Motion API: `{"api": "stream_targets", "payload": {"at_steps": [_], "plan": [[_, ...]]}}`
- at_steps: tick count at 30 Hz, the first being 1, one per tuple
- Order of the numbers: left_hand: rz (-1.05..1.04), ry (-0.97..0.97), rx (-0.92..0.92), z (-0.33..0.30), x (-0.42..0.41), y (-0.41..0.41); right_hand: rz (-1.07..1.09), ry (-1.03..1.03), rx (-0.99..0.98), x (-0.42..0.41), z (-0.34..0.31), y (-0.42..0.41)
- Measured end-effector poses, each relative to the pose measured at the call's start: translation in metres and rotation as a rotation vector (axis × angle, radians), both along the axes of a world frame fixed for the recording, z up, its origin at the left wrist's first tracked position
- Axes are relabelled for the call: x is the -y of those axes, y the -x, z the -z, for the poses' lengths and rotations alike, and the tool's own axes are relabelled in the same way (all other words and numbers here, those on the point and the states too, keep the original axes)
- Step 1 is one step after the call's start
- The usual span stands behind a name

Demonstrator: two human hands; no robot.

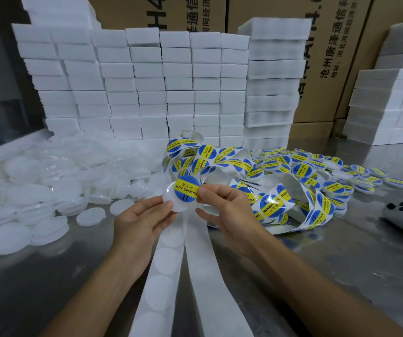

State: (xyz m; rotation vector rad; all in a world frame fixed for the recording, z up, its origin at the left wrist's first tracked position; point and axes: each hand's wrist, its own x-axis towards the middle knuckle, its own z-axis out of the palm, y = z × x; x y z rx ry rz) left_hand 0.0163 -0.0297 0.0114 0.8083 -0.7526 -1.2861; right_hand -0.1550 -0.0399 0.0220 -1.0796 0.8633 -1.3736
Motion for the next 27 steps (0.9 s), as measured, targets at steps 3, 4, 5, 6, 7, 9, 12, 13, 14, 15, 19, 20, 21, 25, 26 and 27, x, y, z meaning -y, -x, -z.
{"api": "stream_targets", "payload": {"at_steps": [3,4,5,6,7,9,12,13,14,15,19,20,21,25,26,27], "plan": [[0.019,0.012,0.004,-0.0008,-0.0009,-0.0001,0.002,0.004,-0.086,-0.0020,0.0000,-0.0036],[0.018,0.011,0.005,-0.0011,-0.0011,-0.0003,0.003,0.004,-0.101,-0.0026,0.0000,-0.0041],[0.016,0.010,0.007,-0.0013,-0.0012,-0.0004,0.004,0.003,-0.108,-0.0030,-0.0001,-0.0041],[0.015,0.010,0.008,-0.0014,-0.0013,-0.0004,0.004,-0.001,-0.110,-0.0031,-0.0002,-0.0040],[0.016,0.011,0.009,-0.0016,-0.0014,-0.0003,0.005,-0.006,-0.112,-0.0030,-0.0003,-0.0040],[0.026,0.016,0.011,-0.0019,-0.0020,0.0003,0.008,-0.010,-0.123,-0.0029,-0.0003,-0.0045],[0.031,0.018,0.012,-0.0022,-0.0023,0.0007,0.008,-0.008,-0.138,-0.0035,-0.0003,-0.0056],[0.031,0.018,0.013,-0.0021,-0.0023,0.0004,0.010,-0.006,-0.138,-0.0036,-0.0003,-0.0056],[0.032,0.018,0.015,-0.0022,-0.0022,0.0002,0.012,-0.004,-0.139,-0.0039,-0.0003,-0.0056],[0.034,0.019,0.017,-0.0023,-0.0023,0.0000,0.014,-0.004,-0.140,-0.0039,-0.0003,-0.0056],[0.039,0.022,0.029,-0.0028,-0.0023,0.0003,0.020,-0.005,-0.146,-0.0035,0.0005,-0.0056],[0.036,0.022,0.030,-0.0028,-0.0024,0.0005,0.020,-0.001,-0.149,-0.0037,0.0007,-0.0057],[0.032,0.022,0.030,-0.0028,-0.0027,0.0006,0.021,0.006,-0.154,-0.0040,0.0011,-0.0057],[0.010,0.030,0.041,-0.0036,-0.0040,0.0011,0.046,0.035,-0.187,-0.0048,0.0020,-0.0061],[0.005,0.035,0.048,-0.0042,-0.0045,0.0014,0.052,0.037,-0.199,-0.0043,0.0021,-0.0059],[0.001,0.039,0.052,-0.0049,-0.0052,0.0017,0.060,0.042,-0.213,-0.0040,0.0024,-0.0056]]}}
